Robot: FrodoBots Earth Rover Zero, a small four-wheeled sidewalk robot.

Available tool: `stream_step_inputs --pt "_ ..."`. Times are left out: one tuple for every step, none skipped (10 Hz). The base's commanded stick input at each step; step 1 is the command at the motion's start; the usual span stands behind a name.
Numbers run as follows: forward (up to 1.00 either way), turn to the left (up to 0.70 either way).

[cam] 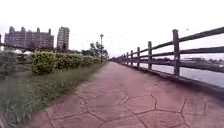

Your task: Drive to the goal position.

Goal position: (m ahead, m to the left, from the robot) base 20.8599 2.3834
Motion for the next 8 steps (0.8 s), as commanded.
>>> stream_step_inputs --pt "1.0 0.0" --pt "1.0 0.0" --pt "1.0 0.0" --pt "1.0 0.0" --pt "1.0 0.0" --pt "1.0 0.0" --pt "1.0 0.0" --pt "1.0 0.0"
